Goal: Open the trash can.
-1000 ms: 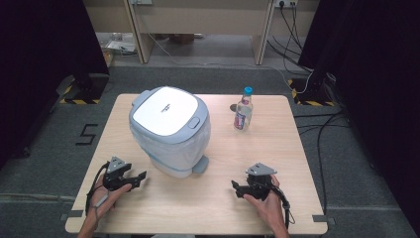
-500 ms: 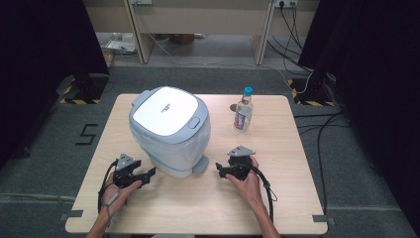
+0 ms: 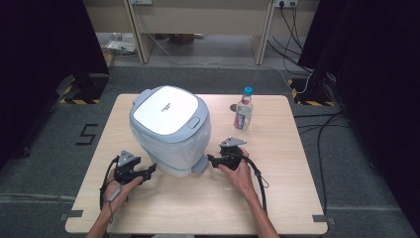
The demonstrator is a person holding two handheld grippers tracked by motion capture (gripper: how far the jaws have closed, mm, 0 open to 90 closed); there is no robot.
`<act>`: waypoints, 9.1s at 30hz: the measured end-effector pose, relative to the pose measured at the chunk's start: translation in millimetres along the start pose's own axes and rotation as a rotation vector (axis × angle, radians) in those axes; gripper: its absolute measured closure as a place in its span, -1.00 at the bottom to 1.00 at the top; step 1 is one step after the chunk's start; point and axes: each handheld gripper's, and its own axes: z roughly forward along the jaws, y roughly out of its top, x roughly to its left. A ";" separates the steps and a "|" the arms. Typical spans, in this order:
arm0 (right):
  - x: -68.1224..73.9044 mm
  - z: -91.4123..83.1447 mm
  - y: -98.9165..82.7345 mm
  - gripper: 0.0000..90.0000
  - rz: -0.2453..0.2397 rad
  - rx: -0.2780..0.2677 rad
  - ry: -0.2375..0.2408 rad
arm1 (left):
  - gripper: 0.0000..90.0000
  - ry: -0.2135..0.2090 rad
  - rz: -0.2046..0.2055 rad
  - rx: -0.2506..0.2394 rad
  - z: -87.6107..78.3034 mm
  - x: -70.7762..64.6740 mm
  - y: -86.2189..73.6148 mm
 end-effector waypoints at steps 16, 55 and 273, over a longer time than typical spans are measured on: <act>35.9 3.2 -1.9 -0.11 -0.040 0.004 0.045 | -0.33 -0.011 -0.082 -0.028 16.5 11.6 13.0; 67.5 30.8 15.7 -0.33 0.068 -0.013 0.039 | -0.22 0.055 -0.145 -0.044 30.6 29.4 21.5; -23.9 -74.0 -63.5 -0.57 0.105 0.087 -0.179 | -0.67 -0.129 0.140 0.063 -1.1 -12.7 -17.8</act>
